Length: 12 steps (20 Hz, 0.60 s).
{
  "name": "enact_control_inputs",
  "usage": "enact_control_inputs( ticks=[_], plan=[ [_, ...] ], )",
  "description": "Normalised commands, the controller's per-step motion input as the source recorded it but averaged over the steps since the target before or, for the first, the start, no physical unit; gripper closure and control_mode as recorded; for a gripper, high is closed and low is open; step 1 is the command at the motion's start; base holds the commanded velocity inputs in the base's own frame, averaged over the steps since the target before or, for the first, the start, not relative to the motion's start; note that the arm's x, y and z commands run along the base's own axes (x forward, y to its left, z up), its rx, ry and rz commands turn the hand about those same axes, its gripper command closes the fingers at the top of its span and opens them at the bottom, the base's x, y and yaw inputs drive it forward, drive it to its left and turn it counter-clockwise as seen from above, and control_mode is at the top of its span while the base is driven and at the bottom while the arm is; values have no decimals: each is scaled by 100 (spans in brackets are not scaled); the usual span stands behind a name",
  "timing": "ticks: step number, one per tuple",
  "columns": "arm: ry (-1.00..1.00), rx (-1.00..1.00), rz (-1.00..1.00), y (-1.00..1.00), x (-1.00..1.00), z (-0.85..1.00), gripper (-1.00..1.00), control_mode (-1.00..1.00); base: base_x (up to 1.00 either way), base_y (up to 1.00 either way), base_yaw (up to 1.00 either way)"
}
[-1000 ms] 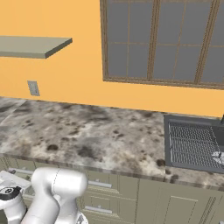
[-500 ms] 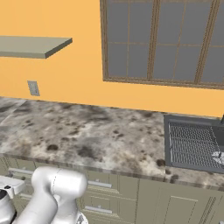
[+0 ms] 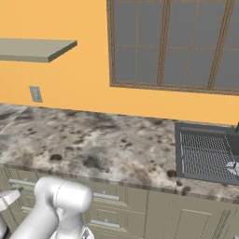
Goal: Take the pizza cutter from the drawer on the left and place it on the dining counter for cutting.
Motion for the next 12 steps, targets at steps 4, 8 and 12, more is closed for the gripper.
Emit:
enact_control_inputs(
  ticks=[4, 8, 12],
  plan=[
    [0, -52, -3, 0, -1, -4, -100, -100, 0, 0, 0],
    [0, -51, 0, 0, 0, -5, -100, -100, 0, 0, 0],
    [0, -37, 6, -2, 16, -2, -100, -100, 0, 0, 0]
  ],
)
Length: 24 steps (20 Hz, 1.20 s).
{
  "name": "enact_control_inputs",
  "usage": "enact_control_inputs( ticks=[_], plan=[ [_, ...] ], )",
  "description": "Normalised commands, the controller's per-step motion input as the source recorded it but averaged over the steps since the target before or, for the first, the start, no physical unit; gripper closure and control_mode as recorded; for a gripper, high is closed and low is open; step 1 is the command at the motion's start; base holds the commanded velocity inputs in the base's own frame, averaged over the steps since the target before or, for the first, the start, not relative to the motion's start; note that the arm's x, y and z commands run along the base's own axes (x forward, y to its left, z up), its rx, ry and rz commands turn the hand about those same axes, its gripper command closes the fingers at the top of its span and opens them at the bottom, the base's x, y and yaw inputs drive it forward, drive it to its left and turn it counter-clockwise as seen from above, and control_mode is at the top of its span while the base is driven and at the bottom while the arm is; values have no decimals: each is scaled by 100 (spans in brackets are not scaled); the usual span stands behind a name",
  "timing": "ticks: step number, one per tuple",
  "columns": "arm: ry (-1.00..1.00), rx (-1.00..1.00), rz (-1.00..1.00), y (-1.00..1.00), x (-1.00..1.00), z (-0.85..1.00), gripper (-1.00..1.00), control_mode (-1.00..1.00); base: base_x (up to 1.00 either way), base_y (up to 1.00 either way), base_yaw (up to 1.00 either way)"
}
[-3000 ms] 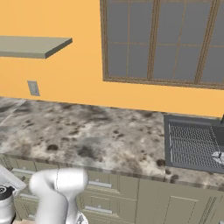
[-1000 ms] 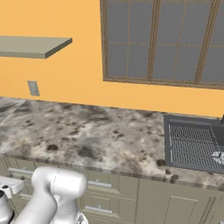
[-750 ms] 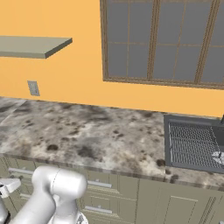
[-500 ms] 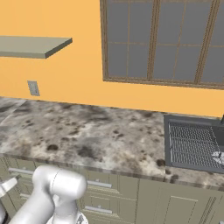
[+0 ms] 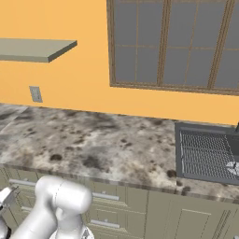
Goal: Take the pizza cutter from the drawer on the left and place it on the dining counter for cutting.
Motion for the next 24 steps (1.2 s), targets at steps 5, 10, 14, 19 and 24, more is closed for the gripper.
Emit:
enact_control_inputs(
  ticks=[5, 10, 14, 19, 24],
  plan=[
    [2, -34, 22, 4, 31, -8, -100, -100, 0, 0, 0],
    [15, -28, 24, 0, 10, -20, -100, -100, 0, 0, 0],
    [11, -16, 17, 0, 8, -32, -100, -100, 0, 0, 0],
    [0, -1, 1, 1, 38, -2, -100, -100, 0, 0, 0],
    [0, -1, 0, 21, 28, 0, -100, -100, 0, 0, 0]
  ],
)
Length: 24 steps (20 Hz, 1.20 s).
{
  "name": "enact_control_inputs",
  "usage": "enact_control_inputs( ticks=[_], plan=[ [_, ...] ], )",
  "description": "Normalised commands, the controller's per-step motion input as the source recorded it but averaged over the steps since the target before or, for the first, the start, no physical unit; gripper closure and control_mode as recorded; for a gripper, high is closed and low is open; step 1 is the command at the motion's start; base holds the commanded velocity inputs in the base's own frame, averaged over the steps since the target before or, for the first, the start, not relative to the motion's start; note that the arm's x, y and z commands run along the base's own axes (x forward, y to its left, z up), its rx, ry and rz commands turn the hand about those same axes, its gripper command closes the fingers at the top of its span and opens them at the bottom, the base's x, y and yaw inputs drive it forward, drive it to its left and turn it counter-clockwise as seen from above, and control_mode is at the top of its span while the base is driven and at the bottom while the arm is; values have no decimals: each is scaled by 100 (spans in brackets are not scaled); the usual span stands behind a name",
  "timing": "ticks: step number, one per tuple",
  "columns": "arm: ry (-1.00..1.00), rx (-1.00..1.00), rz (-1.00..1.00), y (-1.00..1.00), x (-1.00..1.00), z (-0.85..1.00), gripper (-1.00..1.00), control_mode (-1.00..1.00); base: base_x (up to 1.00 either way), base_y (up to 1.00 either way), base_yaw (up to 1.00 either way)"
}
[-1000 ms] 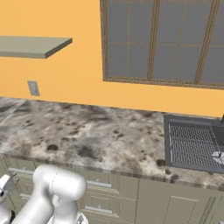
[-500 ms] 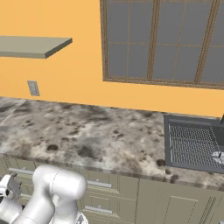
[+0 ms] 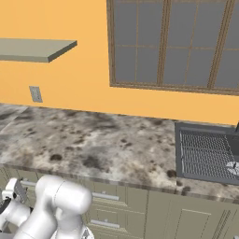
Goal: Take the pizza cutter from the drawer on the left and place it on the dining counter for cutting.
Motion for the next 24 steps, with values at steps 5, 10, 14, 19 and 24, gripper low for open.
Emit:
enact_control_inputs(
  ticks=[5, 10, 14, 19, 24],
  plan=[
    [0, -1, 0, 11, 15, 0, -100, -100, 0, 0, 0],
    [0, 0, 0, 1, 0, 0, -100, -100, 0, 0, 0],
    [0, 0, 0, 0, 0, 0, 100, -100, 0, 0, 0],
    [0, 0, 0, 0, -1, 0, 100, -100, 0, 0, 0],
    [0, 0, 0, 0, -23, 0, 100, -100, 0, 0, 0]
  ],
)
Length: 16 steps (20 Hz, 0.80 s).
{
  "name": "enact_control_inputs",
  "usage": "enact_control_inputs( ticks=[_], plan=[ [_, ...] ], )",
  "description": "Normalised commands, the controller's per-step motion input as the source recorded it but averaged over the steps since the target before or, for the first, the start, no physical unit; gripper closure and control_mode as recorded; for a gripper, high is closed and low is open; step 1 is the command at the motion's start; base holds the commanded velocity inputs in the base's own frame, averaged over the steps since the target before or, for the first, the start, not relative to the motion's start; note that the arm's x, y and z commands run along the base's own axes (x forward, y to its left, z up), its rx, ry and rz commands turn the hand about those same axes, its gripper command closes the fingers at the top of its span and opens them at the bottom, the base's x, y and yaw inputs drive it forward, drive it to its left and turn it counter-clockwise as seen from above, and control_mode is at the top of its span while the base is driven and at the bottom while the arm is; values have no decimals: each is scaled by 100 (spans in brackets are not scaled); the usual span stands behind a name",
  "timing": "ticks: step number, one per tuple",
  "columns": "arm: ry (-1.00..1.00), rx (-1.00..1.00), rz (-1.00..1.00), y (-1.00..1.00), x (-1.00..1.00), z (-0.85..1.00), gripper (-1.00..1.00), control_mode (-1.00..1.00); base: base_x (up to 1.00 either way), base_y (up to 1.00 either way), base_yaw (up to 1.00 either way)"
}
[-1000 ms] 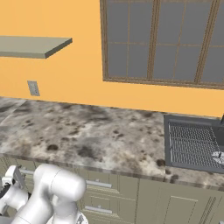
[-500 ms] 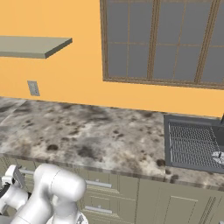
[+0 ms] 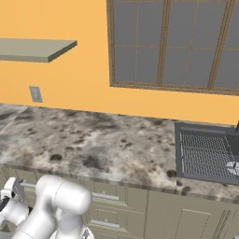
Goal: Take the pizza cutter from the drawer on the left and place it on the dining counter for cutting.
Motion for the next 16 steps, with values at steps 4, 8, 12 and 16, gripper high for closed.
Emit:
enact_control_inputs(
  ticks=[4, 8, 12, 16],
  plan=[
    [-2, 0, -3, -1, -91, 0, 100, -100, 0, 0, 0],
    [-4, 0, -5, -5, -100, 0, 100, -100, 0, 0, 0],
    [-3, 0, -4, -5, -99, 0, 100, -100, 0, 0, 0],
    [-1, 0, -2, 0, -76, 0, 100, -100, 0, 0, 0]
  ],
)
